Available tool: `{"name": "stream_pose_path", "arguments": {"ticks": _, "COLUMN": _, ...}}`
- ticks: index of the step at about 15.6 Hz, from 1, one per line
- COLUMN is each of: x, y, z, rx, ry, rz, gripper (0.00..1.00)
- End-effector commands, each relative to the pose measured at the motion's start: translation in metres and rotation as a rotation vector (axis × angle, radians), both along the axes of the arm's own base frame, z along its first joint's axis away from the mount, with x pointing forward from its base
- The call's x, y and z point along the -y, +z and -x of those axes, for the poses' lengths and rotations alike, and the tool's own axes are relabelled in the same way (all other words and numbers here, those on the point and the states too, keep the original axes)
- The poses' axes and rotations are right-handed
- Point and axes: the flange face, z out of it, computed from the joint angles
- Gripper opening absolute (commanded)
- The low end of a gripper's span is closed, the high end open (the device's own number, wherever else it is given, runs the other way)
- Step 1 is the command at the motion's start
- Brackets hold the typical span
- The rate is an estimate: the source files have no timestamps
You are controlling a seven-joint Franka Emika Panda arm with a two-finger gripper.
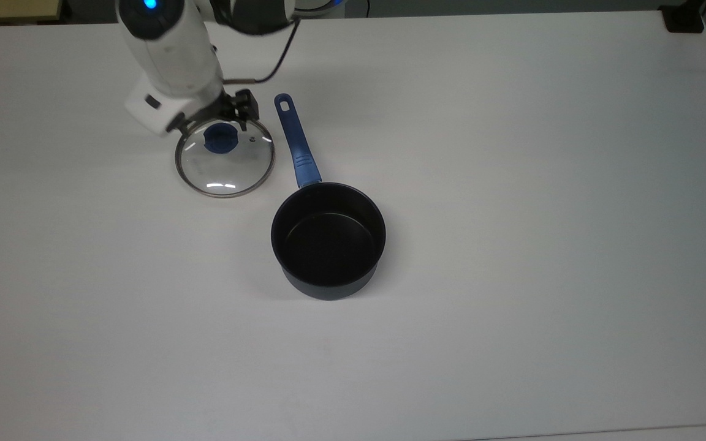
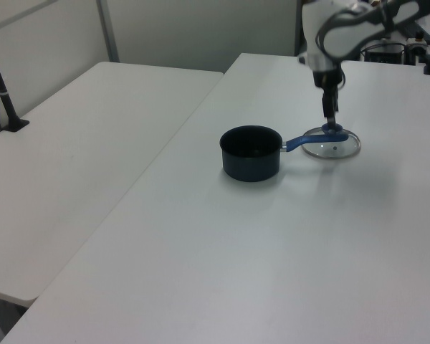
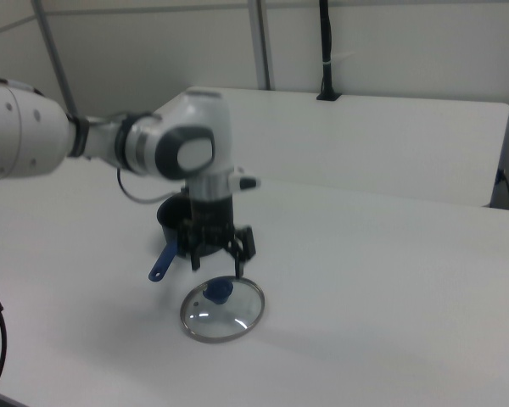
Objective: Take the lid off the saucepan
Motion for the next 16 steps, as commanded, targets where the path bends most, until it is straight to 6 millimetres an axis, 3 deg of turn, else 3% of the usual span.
{"name": "stream_pose_path", "arguments": {"ticks": 1, "x": -0.004, "y": 0.084, "z": -0.008, "rx": 0.053, "ry": -0.030, "rz": 0.021, "gripper": 1.00}}
{"name": "stream_pose_path", "arguments": {"ticks": 2, "x": -0.009, "y": 0.101, "z": -0.008, "rx": 0.078, "ry": -0.062, "rz": 0.028, "gripper": 1.00}}
{"name": "stream_pose_path", "arguments": {"ticks": 4, "x": -0.046, "y": 0.129, "z": -0.009, "rx": 0.133, "ry": -0.109, "rz": 0.042, "gripper": 1.00}}
{"name": "stream_pose_path", "arguments": {"ticks": 6, "x": -0.082, "y": 0.156, "z": -0.002, "rx": 0.186, "ry": -0.156, "rz": 0.053, "gripper": 1.00}}
{"name": "stream_pose_path", "arguments": {"ticks": 9, "x": -0.115, "y": 0.189, "z": 0.014, "rx": 0.227, "ry": -0.196, "rz": 0.043, "gripper": 1.00}}
{"name": "stream_pose_path", "arguments": {"ticks": 13, "x": -0.127, "y": 0.205, "z": 0.029, "rx": 0.211, "ry": -0.217, "rz": 0.037, "gripper": 1.00}}
{"name": "stream_pose_path", "arguments": {"ticks": 16, "x": -0.127, "y": 0.203, "z": 0.030, "rx": 0.199, "ry": -0.215, "rz": 0.041, "gripper": 1.00}}
